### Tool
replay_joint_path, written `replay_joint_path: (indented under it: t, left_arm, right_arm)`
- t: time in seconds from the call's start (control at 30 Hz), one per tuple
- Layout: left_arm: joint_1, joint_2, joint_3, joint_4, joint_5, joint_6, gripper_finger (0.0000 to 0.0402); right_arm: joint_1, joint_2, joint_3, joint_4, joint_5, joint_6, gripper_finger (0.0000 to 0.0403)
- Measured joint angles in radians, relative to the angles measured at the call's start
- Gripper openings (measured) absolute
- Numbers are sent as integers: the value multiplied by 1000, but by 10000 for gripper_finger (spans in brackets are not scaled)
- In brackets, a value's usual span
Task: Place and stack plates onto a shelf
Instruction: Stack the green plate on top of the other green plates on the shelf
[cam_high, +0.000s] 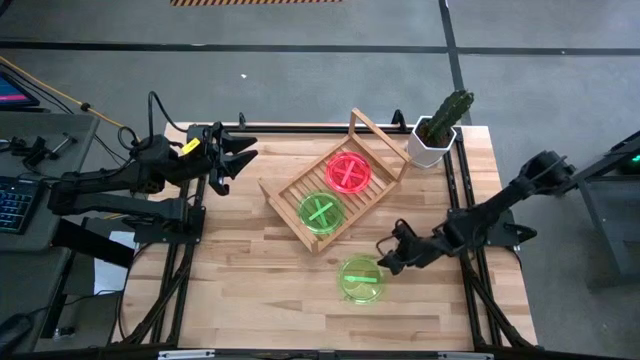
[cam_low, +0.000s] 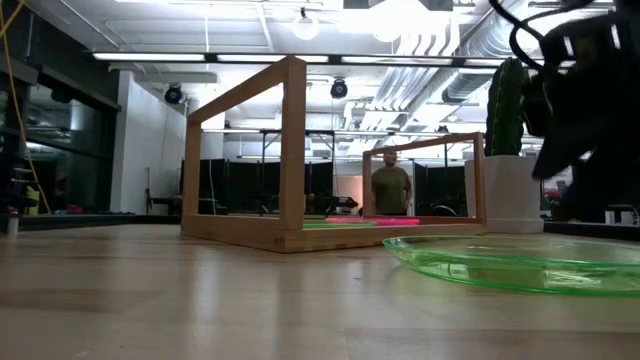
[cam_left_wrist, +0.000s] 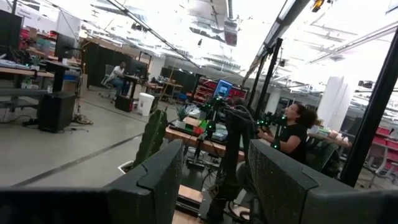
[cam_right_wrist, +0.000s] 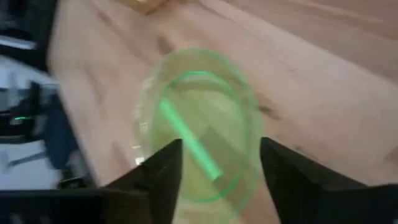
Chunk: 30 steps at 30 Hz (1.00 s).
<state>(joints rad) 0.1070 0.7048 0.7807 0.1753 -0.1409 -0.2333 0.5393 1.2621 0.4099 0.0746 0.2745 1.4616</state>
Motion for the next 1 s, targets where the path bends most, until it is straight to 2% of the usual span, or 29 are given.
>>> replay_joint_path:
  t: [0.07, 0.17, 0.5, 0.67, 0.73, 0.8, 0.87, 0.93, 1.0]
  left_arm:
    - [0, 0, 0, 1, 0, 0, 172]
    - [0, 0, 0, 1, 0, -1, 172]
    - [0, 4, 0, 1, -23, -1, 172]
    - [0, 4, 0, 1, -27, -1, 172]
    - [0, 4, 0, 0, -27, -1, 172]
    - [0, 4, 0, 0, -27, -1, 172]
    - [0, 4, 0, 0, -27, 0, 172]
    - [0, 4, 0, 0, -27, 0, 172]
    - [0, 4, 0, 0, -27, 0, 172]
  right_arm:
    - [11, 45, 0, 5, 34, 17, 222]
    - [25, 108, 0, 21, 89, 38, 240]
    - [74, 333, 4, 289, 226, 62, 243]
    - [83, 396, 42, 255, 258, 61, 239]
    - [82, 406, 74, 185, 271, 63, 222]
    - [78, 415, 100, 120, 266, 65, 185]
    - [77, 423, 105, 97, 269, 77, 129]
    - [76, 426, 104, 77, 265, 91, 54]
    - [76, 419, 104, 67, 253, 92, 16]
